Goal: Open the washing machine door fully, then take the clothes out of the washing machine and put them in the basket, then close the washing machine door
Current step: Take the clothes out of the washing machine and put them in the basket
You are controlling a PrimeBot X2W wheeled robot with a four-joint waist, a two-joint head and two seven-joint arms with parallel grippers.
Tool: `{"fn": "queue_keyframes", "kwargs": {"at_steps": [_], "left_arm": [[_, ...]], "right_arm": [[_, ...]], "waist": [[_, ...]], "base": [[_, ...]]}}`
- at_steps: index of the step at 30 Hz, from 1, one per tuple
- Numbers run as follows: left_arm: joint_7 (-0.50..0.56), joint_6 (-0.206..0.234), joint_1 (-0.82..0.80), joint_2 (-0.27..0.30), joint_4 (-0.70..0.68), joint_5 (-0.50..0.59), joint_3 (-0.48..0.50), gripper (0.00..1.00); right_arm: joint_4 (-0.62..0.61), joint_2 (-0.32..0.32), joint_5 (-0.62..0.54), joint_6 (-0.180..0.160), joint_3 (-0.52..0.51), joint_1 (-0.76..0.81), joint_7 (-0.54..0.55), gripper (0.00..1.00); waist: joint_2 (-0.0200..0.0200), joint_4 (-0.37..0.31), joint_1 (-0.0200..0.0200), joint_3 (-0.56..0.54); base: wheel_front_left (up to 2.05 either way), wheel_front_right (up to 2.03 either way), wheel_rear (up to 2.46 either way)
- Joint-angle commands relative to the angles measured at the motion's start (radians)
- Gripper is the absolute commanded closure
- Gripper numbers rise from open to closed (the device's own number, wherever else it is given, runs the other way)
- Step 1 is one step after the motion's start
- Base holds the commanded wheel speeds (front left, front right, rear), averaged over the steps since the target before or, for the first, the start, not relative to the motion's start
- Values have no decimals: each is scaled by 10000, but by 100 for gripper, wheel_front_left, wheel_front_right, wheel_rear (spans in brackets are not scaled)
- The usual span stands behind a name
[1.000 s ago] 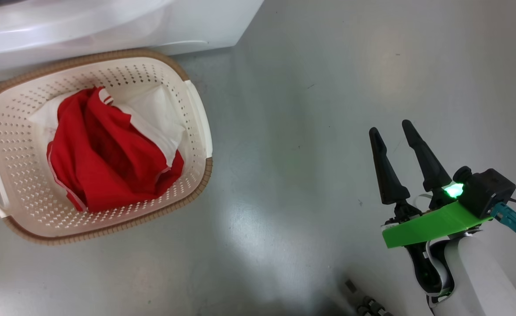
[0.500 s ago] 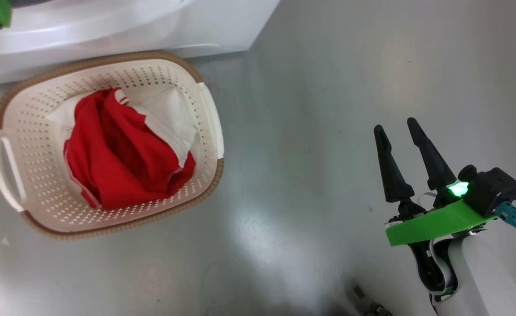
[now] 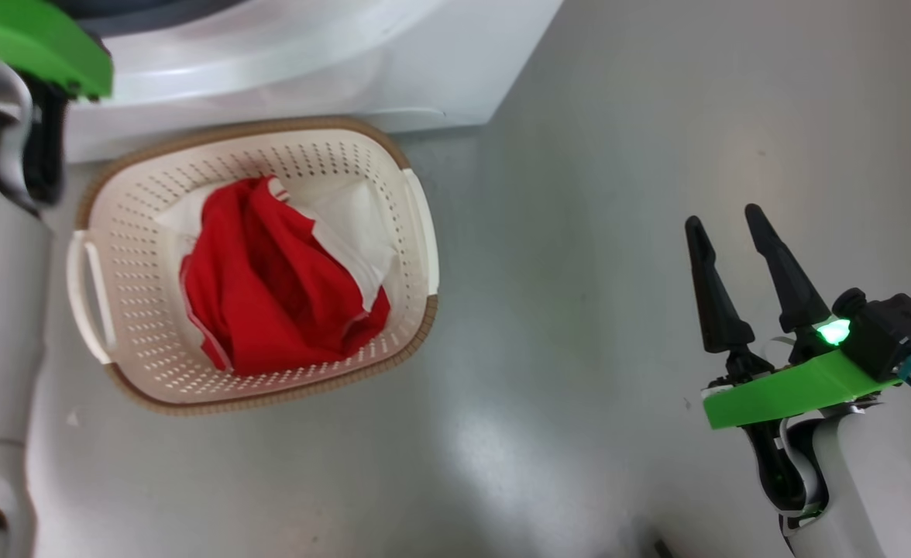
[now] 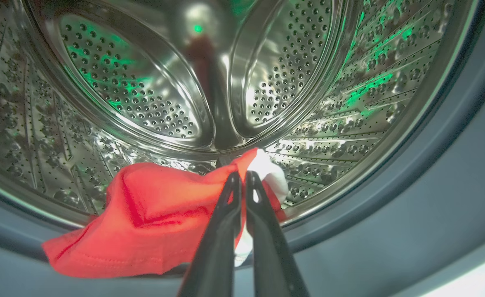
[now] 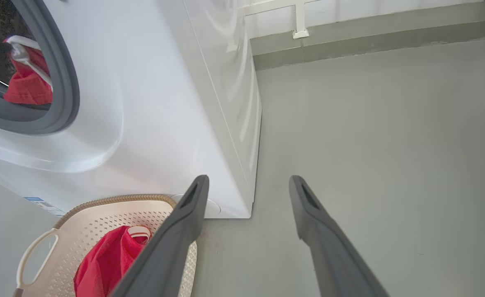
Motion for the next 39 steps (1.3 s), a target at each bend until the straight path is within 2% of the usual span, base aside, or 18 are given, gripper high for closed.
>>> {"fn": "queue_keyframes", "kwargs": {"at_steps": [1,8,17,28,39], "left_arm": [[-76,110,373,332,-574,138,413,100],[-77,-5,2238,-335,-2604,868,1675,100],[-77,-289,4069,-1281,-4917,1814,2846,100],[-77,-433,5528,-1891,-7537,2217,3392,100],[-78,-452,6376,-2039,-10160,2051,3458,100]], "right_arm": [[-188,-92,-102,60,116,318,-63,0],[-213,-185,-147,60,-202,607,-63,0],[-212,-313,-187,60,-527,809,-63,0],[-262,-372,-223,60,-710,913,-63,0],[-291,-412,-239,60,-731,930,-63,0]], "waist": [[0,231,0,-313],[0,556,0,-839],[0,860,0,-1234],[0,1023,0,-1327],[0,1070,0,-1295]], "base": [[0,0,0],[0,0,0],[0,0,0],[0,0,0],[0,0,0]]}}
